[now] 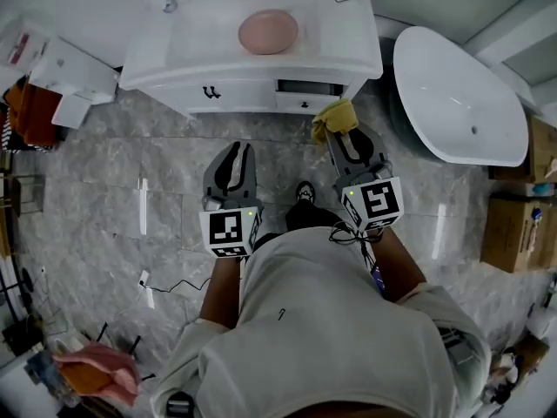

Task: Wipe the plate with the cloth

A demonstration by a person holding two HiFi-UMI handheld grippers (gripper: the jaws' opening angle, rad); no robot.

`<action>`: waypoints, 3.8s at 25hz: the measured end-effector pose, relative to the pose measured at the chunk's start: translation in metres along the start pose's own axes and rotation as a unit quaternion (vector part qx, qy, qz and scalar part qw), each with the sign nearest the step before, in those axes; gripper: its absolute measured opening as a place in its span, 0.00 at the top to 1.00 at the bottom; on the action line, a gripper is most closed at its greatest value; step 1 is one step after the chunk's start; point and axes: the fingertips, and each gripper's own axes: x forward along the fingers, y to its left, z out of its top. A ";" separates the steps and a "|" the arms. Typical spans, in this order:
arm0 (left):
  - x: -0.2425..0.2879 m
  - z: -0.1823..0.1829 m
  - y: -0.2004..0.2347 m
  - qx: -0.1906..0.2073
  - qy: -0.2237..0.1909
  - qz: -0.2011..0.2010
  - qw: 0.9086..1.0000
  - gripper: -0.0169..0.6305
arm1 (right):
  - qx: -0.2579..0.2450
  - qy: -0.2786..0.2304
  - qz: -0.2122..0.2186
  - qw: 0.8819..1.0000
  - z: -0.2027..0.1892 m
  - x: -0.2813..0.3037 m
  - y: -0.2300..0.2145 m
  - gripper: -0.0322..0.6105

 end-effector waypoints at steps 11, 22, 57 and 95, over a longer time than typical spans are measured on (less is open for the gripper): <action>0.129 0.006 0.037 -0.018 0.050 0.000 0.999 0.86 | 0.017 0.025 0.020 0.999 -0.007 0.117 -0.071 0.81; 0.264 0.022 0.151 -0.007 0.069 -0.055 0.996 0.86 | -0.009 0.057 -0.018 0.998 0.012 0.263 -0.093 0.81; 0.562 -0.223 0.262 -0.133 0.403 -0.094 0.901 0.84 | 0.106 0.338 0.037 0.935 -0.212 0.523 -0.198 0.81; 0.574 -0.181 0.248 -0.057 0.357 -0.104 0.926 0.90 | 0.153 0.443 0.035 0.883 -0.286 0.556 -0.224 0.81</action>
